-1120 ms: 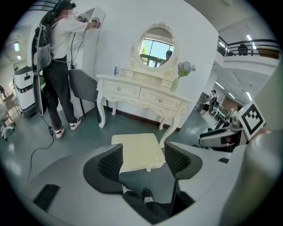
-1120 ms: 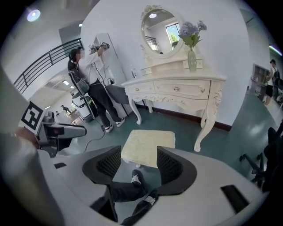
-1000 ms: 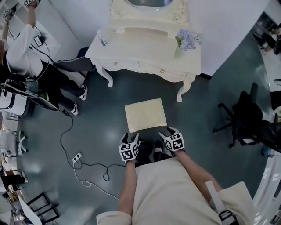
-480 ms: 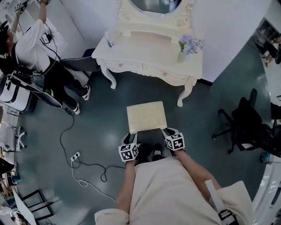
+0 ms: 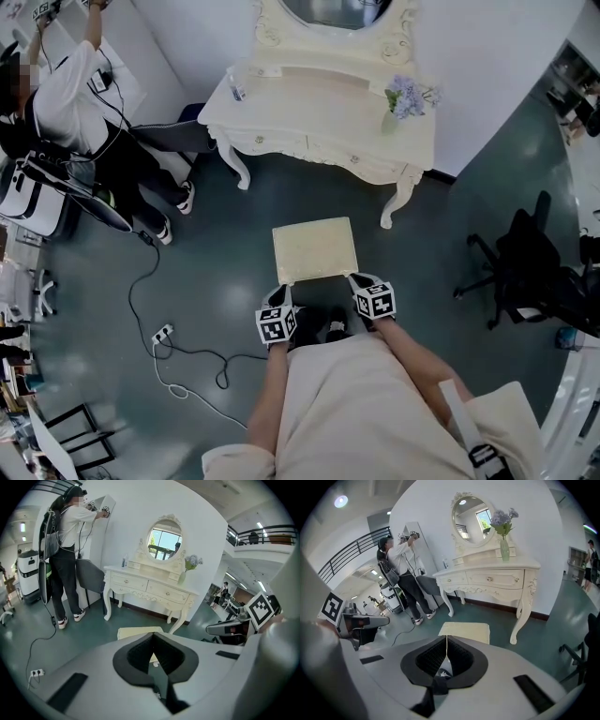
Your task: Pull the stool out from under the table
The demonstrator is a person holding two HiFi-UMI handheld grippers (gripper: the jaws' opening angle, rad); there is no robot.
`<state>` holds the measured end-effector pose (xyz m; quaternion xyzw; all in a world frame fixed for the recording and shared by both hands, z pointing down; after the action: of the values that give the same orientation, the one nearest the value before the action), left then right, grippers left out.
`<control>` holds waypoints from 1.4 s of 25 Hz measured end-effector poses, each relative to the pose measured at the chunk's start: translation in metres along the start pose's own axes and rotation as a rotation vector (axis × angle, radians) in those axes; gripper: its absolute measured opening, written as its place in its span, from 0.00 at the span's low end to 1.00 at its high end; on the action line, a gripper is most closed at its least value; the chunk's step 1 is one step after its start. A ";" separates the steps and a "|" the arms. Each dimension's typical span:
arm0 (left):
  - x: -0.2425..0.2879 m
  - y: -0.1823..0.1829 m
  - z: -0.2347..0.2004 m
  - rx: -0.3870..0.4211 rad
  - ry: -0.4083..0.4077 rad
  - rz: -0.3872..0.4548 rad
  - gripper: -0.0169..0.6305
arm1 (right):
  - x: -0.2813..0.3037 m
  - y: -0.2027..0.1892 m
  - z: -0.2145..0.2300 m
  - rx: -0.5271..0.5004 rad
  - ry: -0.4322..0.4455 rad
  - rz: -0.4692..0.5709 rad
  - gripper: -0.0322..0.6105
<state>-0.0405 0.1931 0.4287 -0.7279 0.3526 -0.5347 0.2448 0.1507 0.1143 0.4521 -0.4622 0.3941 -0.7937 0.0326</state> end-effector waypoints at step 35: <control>0.007 0.001 0.001 -0.025 0.000 -0.013 0.05 | 0.003 0.002 0.003 -0.021 0.051 -0.012 0.12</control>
<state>-0.0385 0.1865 0.4318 -0.7330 0.3546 -0.5320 0.2324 0.1504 0.1097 0.4533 -0.4445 0.4003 -0.8013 0.0132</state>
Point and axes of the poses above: the fingertips, and each gripper's own axes: x forward along the fingers, z to its right, y out of its top, the point moved 1 cm from there along -x, backward along the fingers, and after that the axes turned 5 degrees about -y, right-handed, at the moved point
